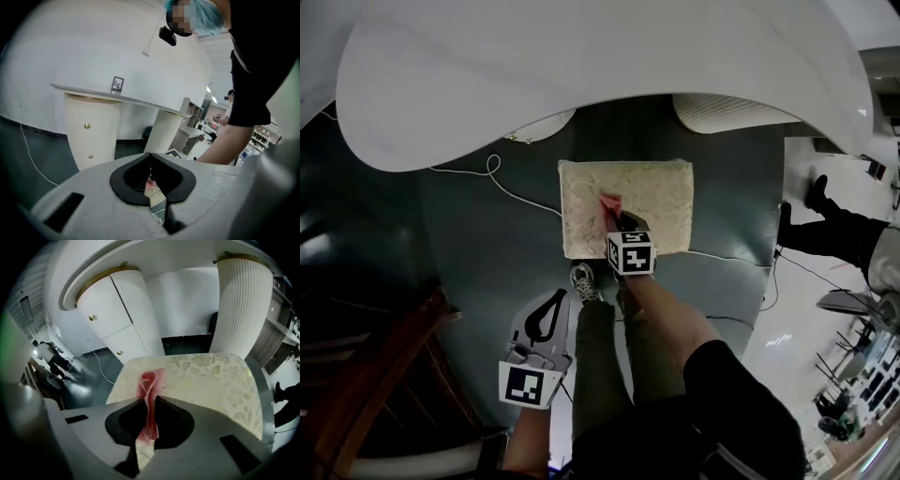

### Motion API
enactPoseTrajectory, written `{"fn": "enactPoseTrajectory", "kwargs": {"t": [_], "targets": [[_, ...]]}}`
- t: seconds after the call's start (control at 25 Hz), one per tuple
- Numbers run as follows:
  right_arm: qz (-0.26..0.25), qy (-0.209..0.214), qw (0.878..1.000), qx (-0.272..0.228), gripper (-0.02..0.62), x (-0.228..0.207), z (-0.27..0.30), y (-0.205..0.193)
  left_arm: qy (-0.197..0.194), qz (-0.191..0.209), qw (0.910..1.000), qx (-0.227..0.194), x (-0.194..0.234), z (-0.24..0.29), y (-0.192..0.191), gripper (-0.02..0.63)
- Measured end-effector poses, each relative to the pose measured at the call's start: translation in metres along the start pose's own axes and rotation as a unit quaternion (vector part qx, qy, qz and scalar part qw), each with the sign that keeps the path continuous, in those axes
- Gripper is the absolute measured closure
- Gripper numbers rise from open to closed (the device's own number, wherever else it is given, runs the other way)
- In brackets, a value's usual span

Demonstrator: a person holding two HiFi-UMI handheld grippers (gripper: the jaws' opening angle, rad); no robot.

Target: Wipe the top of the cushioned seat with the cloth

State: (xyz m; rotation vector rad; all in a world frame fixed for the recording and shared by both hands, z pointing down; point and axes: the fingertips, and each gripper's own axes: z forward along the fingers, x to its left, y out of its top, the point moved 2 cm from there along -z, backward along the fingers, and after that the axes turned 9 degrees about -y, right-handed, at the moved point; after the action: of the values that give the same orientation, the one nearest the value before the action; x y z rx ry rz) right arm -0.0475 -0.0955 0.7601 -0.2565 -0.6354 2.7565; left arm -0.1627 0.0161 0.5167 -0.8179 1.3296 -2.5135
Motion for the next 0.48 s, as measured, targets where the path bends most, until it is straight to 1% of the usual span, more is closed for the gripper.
{"fn": "enactPoseTrajectory", "kwargs": {"t": [0.24,0.48], "targets": [[0.016,-0.059,0.998,0.0,0.569,-0.096,-0.021,-0.012,-0.032,0.018,0.9993,0.012,-0.016,0.025,0.007,0.589],[0.048,-0.122,0.991,0.006,0.569,-0.179,-0.041,-0.022,-0.065,0.037,0.9969,0.023,-0.034,0.052,0.016,0.589]]}}
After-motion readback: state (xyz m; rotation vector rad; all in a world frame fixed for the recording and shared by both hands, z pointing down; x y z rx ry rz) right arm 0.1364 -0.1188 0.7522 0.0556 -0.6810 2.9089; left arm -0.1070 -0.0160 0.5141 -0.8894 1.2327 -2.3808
